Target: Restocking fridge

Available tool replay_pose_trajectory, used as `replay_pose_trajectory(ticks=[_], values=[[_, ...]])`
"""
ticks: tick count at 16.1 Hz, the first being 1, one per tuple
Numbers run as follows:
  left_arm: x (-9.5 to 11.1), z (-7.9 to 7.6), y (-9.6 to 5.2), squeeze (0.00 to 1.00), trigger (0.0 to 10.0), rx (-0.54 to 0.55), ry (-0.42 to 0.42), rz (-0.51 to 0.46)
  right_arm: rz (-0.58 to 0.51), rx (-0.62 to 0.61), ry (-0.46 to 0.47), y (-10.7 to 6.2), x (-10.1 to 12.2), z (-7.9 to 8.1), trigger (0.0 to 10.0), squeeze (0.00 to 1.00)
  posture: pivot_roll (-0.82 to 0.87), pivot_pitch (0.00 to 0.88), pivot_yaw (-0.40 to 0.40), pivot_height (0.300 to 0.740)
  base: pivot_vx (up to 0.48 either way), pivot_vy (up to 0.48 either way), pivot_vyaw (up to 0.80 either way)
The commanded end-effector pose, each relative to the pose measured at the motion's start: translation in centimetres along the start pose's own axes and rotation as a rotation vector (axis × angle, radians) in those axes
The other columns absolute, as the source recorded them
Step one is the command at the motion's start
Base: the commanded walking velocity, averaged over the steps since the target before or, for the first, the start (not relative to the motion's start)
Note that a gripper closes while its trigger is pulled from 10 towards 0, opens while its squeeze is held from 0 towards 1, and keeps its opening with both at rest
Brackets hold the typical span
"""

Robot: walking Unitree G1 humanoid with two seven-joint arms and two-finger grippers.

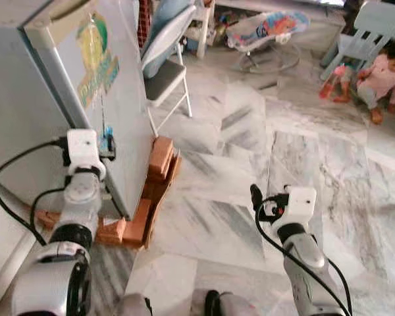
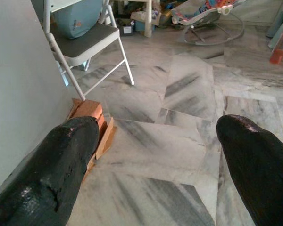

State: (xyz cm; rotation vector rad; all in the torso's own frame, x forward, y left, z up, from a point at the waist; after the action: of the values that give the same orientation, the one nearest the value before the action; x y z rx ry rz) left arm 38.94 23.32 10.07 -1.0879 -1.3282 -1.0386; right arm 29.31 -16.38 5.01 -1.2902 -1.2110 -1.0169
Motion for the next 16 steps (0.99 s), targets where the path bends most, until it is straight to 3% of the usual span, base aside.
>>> replay_pose_trajectory(ticks=[1,3,5,6,8,9,10,11,12,13,15,16], values=[[0.8,0.1,0.6,0.00,10.0,0.008,-0.002,-0.010,0.004,-0.001,0.003,-0.3,0.0,-0.2,10.0,0.00,0.08,0.117,-0.054,0.740,0.000,0.000,0.00],[1.4,-1.1,0.9,0.00,10.0,-0.041,-0.012,-0.020,0.033,0.041,0.002,-0.7,-0.5,0.2,10.0,0.00,0.08,0.116,-0.053,0.740,0.000,0.000,0.00],[1.8,-4.6,0.9,0.00,10.0,-0.202,-0.022,-0.027,0.138,0.116,-0.029,-2.0,-2.5,0.5,10.0,0.00,0.08,0.116,-0.056,0.740,0.000,0.000,0.00],[2.0,-6.7,0.7,0.00,10.0,-0.285,-0.040,-0.027,0.191,0.148,-0.056,-2.7,-3.4,0.3,10.0,0.00,0.08,0.116,-0.059,0.740,0.000,0.000,0.00],[2.6,-14.0,-1.4,0.00,10.0,-0.563,-0.070,-0.057,0.365,0.212,-0.107,-5.0,-6.7,-0.3,10.0,0.00,0.08,0.116,-0.060,0.740,0.000,0.000,0.00],[2.7,-16.8,-2.9,0.00,10.0,-0.673,-0.087,-0.067,0.407,0.224,-0.109,-5.6,-7.4,-0.4,10.0,0.00,0.09,0.111,-0.063,0.740,0.000,0.000,0.00],[2.1,-22.6,-7.5,0.00,10.0,-0.923,-0.152,-0.050,0.452,0.250,-0.108,-6.4,-8.3,-0.3,10.0,0.00,0.09,0.105,-0.062,0.740,0.000,0.000,0.00],[1.4,-26.4,-12.2,0.00,10.0,-1.133,-0.210,-0.003,0.459,0.273,-0.113,-6.6,-8.4,0.1,10.0,0.00,0.09,0.103,-0.056,0.740,0.000,0.000,0.00],[1.3,-28.5,-14.7,0.00,10.0,-1.219,-0.236,0.007,0.450,0.281,-0.113,-6.2,-8.2,0.4,10.0,0.00,0.08,0.100,-0.052,0.740,0.000,0.000,0.00],[1.3,-28.4,-14.1,0.00,10.0,-1.192,-0.213,-0.010,0.448,0.277,-0.111,-6.0,-8.2,0.4,10.0,0.00,0.08,0.100,-0.052,0.740,0.000,0.000,0.00],[2.0,-26.4,-10.5,0.00,10.0,-1.049,-0.189,-0.038,0.450,0.274,-0.107,-5.6,-8.0,0.5,10.0,0.00,0.09,0.096,-0.046,0.740,0.000,0.000,0.00],[2.2,-25.2,-9.4,0.00,10.0,-0.996,-0.189,-0.040,0.454,0.279,-0.107,-5.6,-8.0,0.6,10.0,0.00,0.09,0.095,-0.045,0.740,0.000,0.000,0.00]])
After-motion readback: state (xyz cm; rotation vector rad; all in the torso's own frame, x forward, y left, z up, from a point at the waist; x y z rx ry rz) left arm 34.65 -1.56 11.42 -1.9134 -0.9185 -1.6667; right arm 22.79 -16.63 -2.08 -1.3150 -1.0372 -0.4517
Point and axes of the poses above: a point about 5 cm out from each wrist's last joint towards the gripper, its own y axis pointing out of the wrist towards the gripper, its own x axis along the axis of the wrist's last joint, z = x × y, the point moved 4 cm from there along y, pointing out of the wrist towards the gripper, and after that the axes turned 11 degrees about -y, right-handed, at the moved point
